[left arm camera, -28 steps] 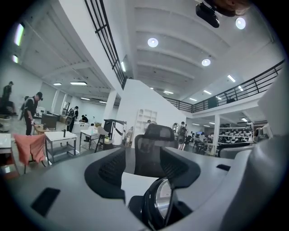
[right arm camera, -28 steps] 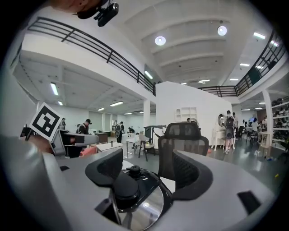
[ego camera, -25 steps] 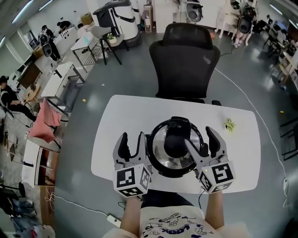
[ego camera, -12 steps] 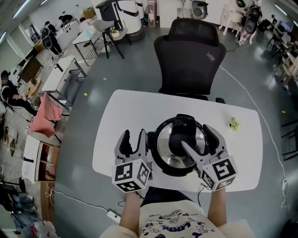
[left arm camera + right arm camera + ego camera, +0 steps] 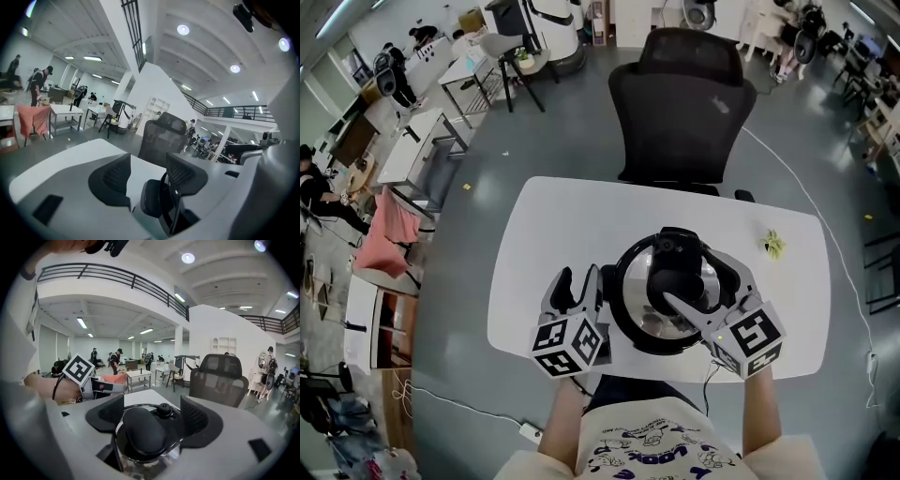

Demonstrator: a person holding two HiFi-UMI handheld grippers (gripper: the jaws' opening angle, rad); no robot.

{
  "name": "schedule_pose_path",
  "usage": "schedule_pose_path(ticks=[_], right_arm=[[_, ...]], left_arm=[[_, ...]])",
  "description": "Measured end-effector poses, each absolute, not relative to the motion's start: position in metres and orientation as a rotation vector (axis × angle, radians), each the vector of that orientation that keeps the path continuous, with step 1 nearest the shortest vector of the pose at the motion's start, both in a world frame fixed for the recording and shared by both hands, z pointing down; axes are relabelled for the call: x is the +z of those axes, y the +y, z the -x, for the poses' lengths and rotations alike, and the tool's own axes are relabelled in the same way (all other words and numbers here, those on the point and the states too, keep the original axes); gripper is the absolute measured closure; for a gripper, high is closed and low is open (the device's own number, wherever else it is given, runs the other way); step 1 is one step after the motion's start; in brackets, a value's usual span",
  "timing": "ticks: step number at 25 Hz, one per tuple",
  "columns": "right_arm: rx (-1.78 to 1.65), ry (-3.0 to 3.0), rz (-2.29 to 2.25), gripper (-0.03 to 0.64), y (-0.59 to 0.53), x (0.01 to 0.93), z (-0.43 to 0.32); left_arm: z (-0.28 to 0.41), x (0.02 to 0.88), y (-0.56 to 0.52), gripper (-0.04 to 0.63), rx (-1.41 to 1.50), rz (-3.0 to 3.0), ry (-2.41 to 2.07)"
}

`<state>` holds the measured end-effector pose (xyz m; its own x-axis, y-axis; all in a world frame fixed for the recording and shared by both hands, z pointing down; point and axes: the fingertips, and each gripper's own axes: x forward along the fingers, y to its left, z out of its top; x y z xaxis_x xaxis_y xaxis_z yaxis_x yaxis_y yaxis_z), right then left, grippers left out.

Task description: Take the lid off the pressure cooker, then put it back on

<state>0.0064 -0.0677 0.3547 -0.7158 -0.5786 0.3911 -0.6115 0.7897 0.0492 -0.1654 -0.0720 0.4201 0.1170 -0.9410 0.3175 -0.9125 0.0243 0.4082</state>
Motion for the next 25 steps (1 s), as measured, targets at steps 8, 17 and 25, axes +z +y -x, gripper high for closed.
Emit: schedule_pose_path(ticks=[8, 17, 25], right_arm=[[0.056, -2.496, -0.777, 0.227, -0.071, 0.365, 0.004], [0.041, -2.413, -0.595, 0.227, -0.075, 0.380, 0.013], [0.095, -2.343, -0.439, 0.227, -0.074, 0.391, 0.014]], left_arm=[[0.164, 0.459, -0.079, 0.365, -0.253, -1.708, -1.573], [0.156, 0.489, -0.086, 0.365, -0.345, -1.603, -1.433], [0.151, 0.498, -0.091, 0.390, -0.386, -1.562, -1.378]])
